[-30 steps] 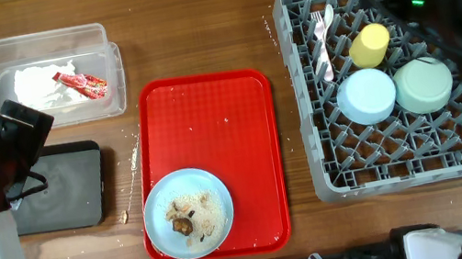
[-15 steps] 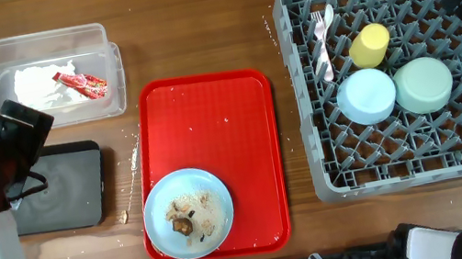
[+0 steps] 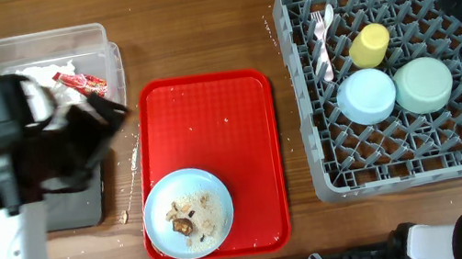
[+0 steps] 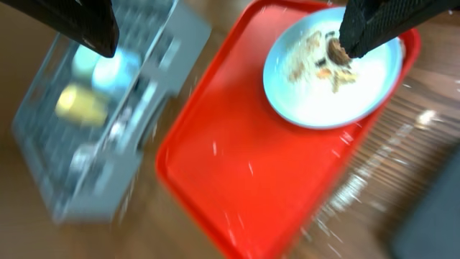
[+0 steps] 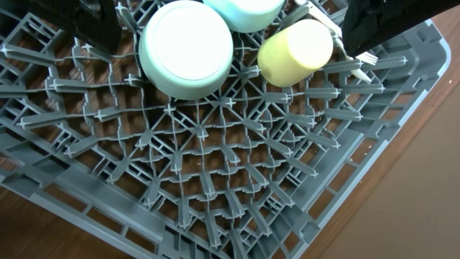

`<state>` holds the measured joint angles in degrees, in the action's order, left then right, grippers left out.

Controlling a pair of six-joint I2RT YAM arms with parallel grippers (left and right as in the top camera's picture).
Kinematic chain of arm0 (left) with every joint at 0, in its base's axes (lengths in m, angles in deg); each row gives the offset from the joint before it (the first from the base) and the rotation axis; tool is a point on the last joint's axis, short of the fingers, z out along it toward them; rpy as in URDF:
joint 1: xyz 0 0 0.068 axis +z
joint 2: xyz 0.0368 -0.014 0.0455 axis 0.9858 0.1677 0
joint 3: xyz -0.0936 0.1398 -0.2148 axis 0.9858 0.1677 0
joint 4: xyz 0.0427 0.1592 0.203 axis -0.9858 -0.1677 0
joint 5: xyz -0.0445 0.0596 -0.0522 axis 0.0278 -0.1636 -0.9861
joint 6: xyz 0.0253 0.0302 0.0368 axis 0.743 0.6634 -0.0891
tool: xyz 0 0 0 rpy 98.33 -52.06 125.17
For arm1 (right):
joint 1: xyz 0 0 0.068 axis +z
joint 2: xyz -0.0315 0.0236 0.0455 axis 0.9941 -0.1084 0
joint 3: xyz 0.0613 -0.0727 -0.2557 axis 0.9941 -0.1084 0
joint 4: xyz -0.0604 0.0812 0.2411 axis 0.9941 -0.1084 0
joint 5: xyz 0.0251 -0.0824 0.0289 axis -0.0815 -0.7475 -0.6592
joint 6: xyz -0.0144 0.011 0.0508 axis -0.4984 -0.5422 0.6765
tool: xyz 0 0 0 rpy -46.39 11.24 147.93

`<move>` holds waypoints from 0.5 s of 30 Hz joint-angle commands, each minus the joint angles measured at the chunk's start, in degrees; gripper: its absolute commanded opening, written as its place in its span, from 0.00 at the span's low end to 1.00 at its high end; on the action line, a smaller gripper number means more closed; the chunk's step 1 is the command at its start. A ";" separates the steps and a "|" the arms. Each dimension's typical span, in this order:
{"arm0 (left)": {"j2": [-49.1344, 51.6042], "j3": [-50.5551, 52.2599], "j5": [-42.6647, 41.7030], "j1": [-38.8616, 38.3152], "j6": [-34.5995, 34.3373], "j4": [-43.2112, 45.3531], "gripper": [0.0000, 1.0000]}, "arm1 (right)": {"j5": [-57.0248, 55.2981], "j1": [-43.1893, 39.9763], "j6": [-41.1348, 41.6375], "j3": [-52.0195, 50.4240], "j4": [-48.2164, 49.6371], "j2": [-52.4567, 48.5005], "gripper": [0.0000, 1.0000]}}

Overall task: Sort waste into correct bins and load items into the dishwasher rack
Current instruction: 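Reach the left gripper to the light-blue plate's rim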

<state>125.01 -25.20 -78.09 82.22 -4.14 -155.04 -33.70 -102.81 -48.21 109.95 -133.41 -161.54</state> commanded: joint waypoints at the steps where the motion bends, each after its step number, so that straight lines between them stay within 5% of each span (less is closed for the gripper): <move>1: 0.48 6.36 -0.46 -8.98 1.51 3.63 1.00 | -1.22 -0.17 0.85 -0.17 0.00 -0.55 1.00; 7: 2.91 16.87 2.36 -19.74 -3.56 14.21 1.00 | -1.25 -0.17 0.87 -0.17 0.00 -0.55 1.00; 15: 8.74 18.43 19.45 -30.23 -17.51 14.56 0.96 | -1.22 -0.17 0.85 -0.15 0.00 -0.55 1.00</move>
<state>132.44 -7.16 -68.17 55.73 -13.83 -140.72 -33.88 -102.81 -48.04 109.95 -133.41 -161.54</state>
